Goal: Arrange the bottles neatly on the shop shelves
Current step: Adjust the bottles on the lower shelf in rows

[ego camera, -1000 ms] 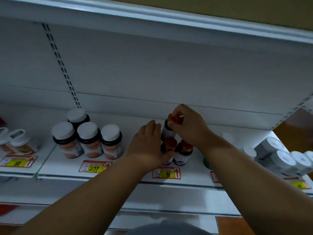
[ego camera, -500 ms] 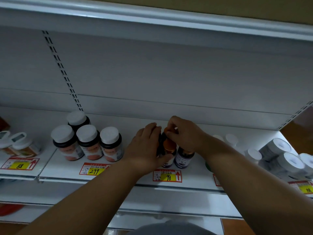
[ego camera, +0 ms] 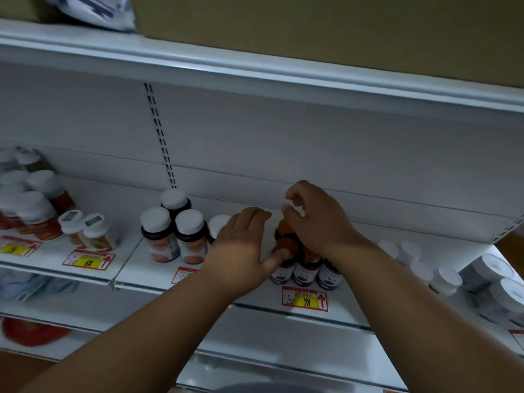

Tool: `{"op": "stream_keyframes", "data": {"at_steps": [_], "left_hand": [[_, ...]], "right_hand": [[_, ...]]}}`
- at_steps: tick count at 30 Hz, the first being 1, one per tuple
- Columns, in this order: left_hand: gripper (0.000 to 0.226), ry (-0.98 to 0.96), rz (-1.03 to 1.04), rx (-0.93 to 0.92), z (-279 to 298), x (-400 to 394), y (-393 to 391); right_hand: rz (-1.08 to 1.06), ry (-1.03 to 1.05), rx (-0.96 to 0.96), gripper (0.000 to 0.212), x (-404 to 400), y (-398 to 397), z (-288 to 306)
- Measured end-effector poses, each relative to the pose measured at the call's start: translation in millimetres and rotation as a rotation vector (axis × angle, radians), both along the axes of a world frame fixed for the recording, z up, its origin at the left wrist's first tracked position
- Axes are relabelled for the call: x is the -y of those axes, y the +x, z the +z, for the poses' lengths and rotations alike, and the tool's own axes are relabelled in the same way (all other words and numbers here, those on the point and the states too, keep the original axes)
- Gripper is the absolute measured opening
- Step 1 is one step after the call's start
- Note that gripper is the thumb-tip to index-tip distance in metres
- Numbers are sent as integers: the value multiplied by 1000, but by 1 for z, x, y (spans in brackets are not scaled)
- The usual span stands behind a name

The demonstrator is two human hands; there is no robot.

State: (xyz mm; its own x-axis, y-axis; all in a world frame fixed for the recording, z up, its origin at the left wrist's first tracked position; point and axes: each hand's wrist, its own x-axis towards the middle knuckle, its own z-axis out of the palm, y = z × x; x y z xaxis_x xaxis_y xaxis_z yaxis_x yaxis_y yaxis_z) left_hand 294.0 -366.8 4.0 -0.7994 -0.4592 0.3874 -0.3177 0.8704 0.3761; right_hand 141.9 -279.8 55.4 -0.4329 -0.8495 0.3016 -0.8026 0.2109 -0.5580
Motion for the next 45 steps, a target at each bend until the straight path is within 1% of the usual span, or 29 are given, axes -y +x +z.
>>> {"op": "stream_keyframes", "data": {"at_steps": [3,6,9,12,14,19,26,30,33,35,37,40,42,44,45], "left_hand": [[57,9,66,-48,13,16,41],[45,30,143,-80,13,40,100],[44,23,235,-73,7,74,175],[43,14,358,-68,9,110,251],[41,16,407,-75,12,130,294],[38,46,486,-82,16,175,368],[34,77,525,-140,13,251,388],[39,69,574,-132,15,303,389],[45,66,570,-123,22,338,394],[45,88,584,-133,23,362,398],[42,117,571,-140,22,384,403],[44,123,525,-105,18,423,415],[45,115,471,-112,14,452,425],[45,95,416,-150,10,482,434],[44,81,392,-155,10,495,439]], "right_hand": [[23,-26,36,13,21,41,17],[67,-41,57,15,51,99,30],[124,-79,44,15,92,170,29],[203,-89,108,13,137,245,23],[242,-115,75,12,165,288,20],[301,-94,83,10,220,359,19],[286,-44,138,9,302,379,24],[292,46,148,13,370,378,31],[331,44,62,12,421,382,38],[351,80,1,19,456,384,36],[354,173,-59,27,494,383,29],[338,371,-186,37,546,382,16],[307,490,-210,33,575,383,5],[226,581,-220,12,600,383,-8],[192,618,-227,14,611,383,-15]]}}
